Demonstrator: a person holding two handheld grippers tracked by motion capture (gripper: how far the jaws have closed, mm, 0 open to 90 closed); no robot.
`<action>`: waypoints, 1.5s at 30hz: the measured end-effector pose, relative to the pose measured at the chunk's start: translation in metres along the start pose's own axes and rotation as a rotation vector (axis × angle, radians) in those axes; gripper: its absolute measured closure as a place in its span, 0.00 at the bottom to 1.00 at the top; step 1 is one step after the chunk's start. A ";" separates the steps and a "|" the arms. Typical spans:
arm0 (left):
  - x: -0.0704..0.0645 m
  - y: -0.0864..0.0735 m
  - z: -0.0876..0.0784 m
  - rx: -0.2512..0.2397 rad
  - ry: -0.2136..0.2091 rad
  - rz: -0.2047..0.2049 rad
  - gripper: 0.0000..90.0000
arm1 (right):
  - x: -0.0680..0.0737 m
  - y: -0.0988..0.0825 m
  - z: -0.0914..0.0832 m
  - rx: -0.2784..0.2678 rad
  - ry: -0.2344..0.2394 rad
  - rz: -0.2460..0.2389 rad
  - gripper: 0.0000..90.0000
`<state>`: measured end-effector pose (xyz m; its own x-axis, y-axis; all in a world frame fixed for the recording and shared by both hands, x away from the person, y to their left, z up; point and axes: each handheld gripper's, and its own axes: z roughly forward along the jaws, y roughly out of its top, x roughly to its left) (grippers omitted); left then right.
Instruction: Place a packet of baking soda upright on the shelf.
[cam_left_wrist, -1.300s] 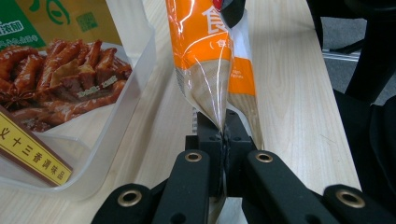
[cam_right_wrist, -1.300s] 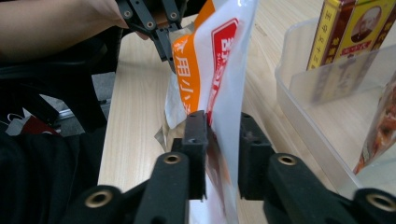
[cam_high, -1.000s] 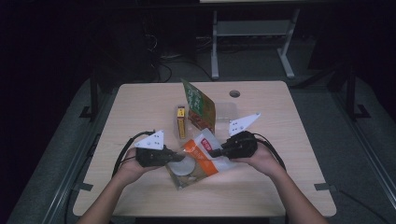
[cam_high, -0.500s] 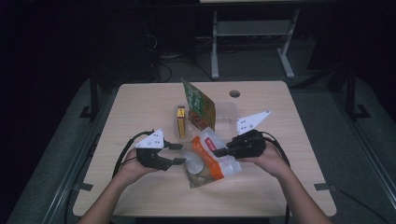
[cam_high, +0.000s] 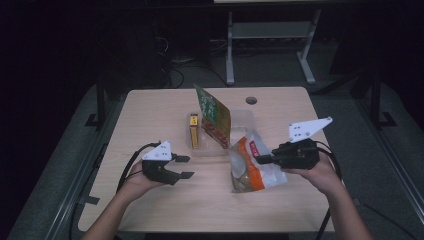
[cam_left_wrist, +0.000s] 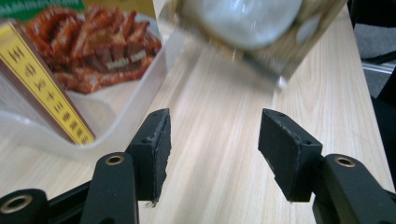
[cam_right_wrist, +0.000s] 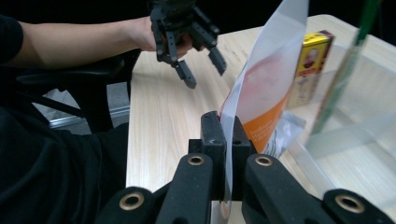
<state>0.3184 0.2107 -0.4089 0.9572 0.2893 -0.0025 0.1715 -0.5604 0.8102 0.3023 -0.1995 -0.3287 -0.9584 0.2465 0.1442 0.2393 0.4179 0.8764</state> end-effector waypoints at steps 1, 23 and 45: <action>-0.001 -0.002 0.001 -0.001 0.000 -0.002 0.48 | 0.000 0.001 -0.004 0.003 -0.012 -0.003 1.00; 0.001 -0.013 -0.005 0.017 0.003 -0.039 0.46 | -0.046 0.060 -0.026 0.091 -0.210 -0.011 1.00; 0.001 -0.019 -0.001 0.036 -0.020 -0.046 0.44 | -0.113 0.082 0.020 0.230 -0.317 0.028 1.00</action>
<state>0.3157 0.2223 -0.4234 0.9526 0.2999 -0.0511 0.2232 -0.5749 0.7872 0.4331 -0.1753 -0.2823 -0.8640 0.5033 -0.0139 0.3280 0.5835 0.7429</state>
